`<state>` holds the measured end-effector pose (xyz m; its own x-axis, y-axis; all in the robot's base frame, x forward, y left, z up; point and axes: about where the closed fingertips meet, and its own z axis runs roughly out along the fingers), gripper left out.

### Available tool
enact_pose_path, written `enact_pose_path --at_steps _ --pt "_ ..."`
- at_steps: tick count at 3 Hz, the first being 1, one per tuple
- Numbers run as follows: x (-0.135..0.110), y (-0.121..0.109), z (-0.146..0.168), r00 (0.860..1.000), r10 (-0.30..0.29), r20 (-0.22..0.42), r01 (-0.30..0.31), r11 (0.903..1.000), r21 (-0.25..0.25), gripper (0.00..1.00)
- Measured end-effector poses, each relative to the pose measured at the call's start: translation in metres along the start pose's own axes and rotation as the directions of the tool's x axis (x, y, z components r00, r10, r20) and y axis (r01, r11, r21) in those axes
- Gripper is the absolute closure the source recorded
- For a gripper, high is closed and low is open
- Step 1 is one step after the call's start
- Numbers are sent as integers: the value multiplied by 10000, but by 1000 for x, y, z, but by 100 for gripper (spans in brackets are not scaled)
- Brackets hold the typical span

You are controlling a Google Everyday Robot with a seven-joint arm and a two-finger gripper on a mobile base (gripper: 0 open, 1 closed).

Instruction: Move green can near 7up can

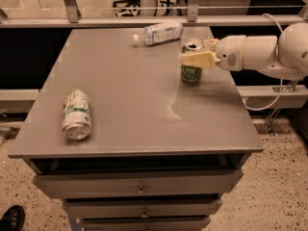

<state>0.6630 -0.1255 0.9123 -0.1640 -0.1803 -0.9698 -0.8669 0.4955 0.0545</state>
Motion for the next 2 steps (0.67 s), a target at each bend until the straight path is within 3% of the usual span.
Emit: enact_pose_path --at_steps 1,2 --pt "-23 10 -6 9994 -163 296 173 9993 -336 91" --pt "-65 27 -14 9987 -441 252 461 9955 -833 100"
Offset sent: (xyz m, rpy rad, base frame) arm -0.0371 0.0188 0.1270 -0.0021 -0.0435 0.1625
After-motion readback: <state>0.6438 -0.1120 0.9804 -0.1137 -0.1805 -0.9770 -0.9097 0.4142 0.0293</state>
